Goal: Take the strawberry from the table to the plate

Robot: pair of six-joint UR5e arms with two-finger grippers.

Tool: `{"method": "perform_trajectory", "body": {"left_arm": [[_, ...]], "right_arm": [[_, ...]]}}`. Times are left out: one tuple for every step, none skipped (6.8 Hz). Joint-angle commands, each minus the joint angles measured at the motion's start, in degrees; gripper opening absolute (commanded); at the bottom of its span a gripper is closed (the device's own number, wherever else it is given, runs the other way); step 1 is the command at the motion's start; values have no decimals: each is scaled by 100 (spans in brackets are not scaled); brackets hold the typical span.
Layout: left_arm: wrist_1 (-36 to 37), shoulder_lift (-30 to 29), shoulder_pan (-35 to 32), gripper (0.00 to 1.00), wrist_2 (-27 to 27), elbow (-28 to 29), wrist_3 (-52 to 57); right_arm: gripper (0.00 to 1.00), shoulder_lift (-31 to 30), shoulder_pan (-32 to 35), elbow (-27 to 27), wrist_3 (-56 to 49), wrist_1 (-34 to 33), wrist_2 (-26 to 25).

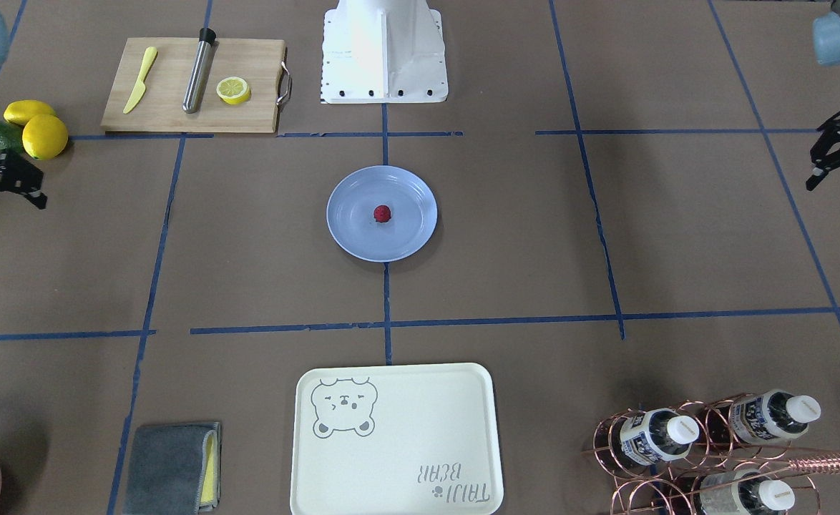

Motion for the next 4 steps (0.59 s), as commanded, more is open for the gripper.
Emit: {"method": "perform_trajectory", "body": {"left_arm": [[1466,-114,-818,76,-59,101,1090],[2257,-428,-970,77,-59,31,1304],[2404,-396,-971,100,-68,13,1306],[2458,-361,-971,100,-77,83,1289]], "right_arm": [[100,-268,1253,-674,-1843,-132,318],[100,-252,1554,-807,-2590,-559,318],[100,-243,1635,-782,-2824,-842,309],[100,-260,1636,-791,-2826,-853,309]]}}
